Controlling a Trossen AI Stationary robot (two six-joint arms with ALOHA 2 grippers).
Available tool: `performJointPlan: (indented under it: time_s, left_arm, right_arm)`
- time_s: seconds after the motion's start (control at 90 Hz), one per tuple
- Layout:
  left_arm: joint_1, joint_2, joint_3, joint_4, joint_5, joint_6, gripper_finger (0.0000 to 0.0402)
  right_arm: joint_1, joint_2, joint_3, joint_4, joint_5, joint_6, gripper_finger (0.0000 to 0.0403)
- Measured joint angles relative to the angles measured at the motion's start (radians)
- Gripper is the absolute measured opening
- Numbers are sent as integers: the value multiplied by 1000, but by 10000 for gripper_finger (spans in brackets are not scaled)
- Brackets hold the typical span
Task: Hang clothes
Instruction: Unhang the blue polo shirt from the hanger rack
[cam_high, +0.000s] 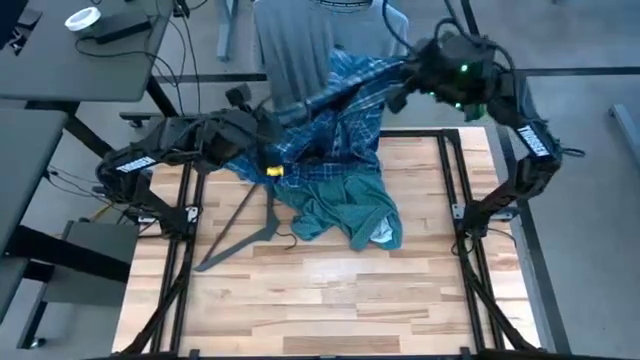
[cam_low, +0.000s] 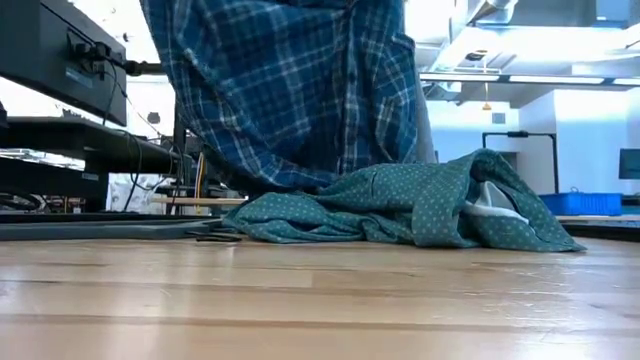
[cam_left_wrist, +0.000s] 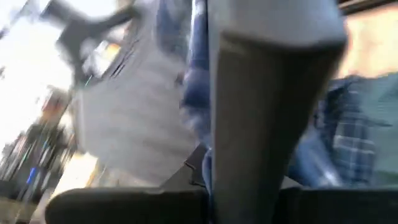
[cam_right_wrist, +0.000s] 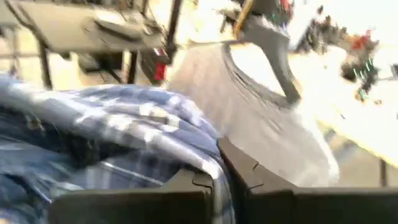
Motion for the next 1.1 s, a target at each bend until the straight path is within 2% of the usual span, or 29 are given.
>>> performJointPlan:
  time_s: [0.156,0.256,0.344,0.4,0.478,0.522,0.644,0.789,0.9,0.967,1.1]
  left_arm:
    - [-22,-13,0,113,158,61,4]
    - [-36,-16,0,255,173,116,4]
    - [-43,-32,-4,301,161,142,5]
    - [-46,-41,11,274,180,150,5]
    - [-49,-56,34,240,202,93,5]
    - [-50,-62,46,280,209,56,6]
    - [-59,-90,54,250,219,55,6]
    - [-65,-133,55,250,272,-63,5]
    - [-61,-141,42,399,424,-130,5]
    - [-47,-112,42,549,535,-146,5]
    - [-38,-49,41,770,533,-178,5]
  right_arm:
    - [-76,4,0,-116,-98,27,0]
    - [-92,39,1,-197,-104,26,0]
    - [-79,73,1,-260,-102,21,0]
    - [-65,86,3,-277,-101,-1,1]
    - [-49,97,3,-292,-107,-22,0]
    - [-40,96,3,-297,-117,-25,0]
    - [-41,73,1,-315,-114,-95,0]
    - [-69,12,0,-291,-184,-140,0]
    - [-84,-13,0,-257,-274,-112,0]
    - [-85,-15,0,-216,-301,-107,0]
    - [-79,4,0,-145,-306,-109,0]
